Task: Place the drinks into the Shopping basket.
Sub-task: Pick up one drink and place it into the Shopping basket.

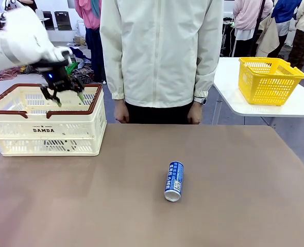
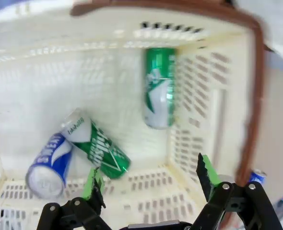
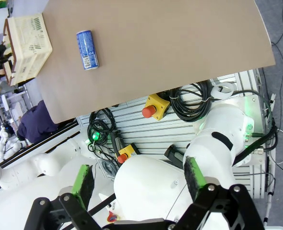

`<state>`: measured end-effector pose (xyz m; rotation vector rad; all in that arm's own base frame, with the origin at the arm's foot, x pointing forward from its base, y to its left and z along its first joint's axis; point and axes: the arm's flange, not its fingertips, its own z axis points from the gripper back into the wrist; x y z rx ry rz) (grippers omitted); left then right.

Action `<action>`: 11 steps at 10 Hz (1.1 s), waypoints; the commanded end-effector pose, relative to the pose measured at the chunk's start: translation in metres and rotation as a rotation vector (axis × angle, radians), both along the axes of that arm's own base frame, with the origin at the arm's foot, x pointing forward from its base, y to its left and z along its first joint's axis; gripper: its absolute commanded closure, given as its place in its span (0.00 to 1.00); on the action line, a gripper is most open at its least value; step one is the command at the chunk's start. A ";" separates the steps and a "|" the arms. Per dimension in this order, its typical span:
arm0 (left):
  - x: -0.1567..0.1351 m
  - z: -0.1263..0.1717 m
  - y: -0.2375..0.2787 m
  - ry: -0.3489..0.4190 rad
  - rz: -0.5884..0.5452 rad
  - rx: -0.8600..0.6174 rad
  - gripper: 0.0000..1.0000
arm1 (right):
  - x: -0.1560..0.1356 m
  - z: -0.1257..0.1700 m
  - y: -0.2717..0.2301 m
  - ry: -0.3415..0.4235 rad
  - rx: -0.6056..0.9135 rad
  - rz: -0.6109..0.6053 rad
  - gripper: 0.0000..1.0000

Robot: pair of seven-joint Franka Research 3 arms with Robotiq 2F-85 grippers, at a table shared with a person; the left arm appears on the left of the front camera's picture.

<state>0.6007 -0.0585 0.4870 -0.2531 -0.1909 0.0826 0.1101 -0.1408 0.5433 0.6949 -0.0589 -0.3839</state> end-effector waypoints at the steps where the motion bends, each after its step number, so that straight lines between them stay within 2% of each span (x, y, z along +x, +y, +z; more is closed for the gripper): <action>1: -0.034 0.057 0.031 0.027 -0.081 -0.210 0.00 | -0.010 0.000 -0.001 -0.019 0.008 0.016 0.00; 2: -0.058 0.076 0.045 0.089 -0.195 -0.337 0.00 | -0.010 0.000 -0.001 -0.019 0.008 0.016 0.00; 3: -0.084 0.081 0.059 0.114 -0.296 -0.441 0.00 | -0.010 0.000 -0.001 -0.019 0.008 0.016 0.00; 5: -0.140 0.074 0.101 0.057 -0.419 -0.683 0.00 | -0.010 0.000 -0.001 -0.019 0.008 0.016 0.00; 6: -0.171 0.060 0.130 -0.014 -0.399 -0.764 0.00 | -0.010 0.000 -0.001 -0.019 0.008 0.016 0.00; 7: -0.197 0.046 0.161 -0.080 -0.301 -0.848 0.00 | -0.010 0.000 -0.001 -0.019 0.008 0.016 0.00; 8: -0.211 0.029 0.195 -0.083 -0.225 -0.949 0.00 | -0.010 0.000 -0.001 -0.019 0.008 0.016 0.00; 10: -0.204 -0.009 0.236 -0.075 -0.142 -1.062 0.00 | -0.010 0.000 -0.001 -0.019 0.008 0.016 0.00; 11: -0.199 -0.025 0.245 -0.052 -0.165 -1.043 0.00 | -0.010 0.000 -0.001 -0.019 0.008 0.016 0.00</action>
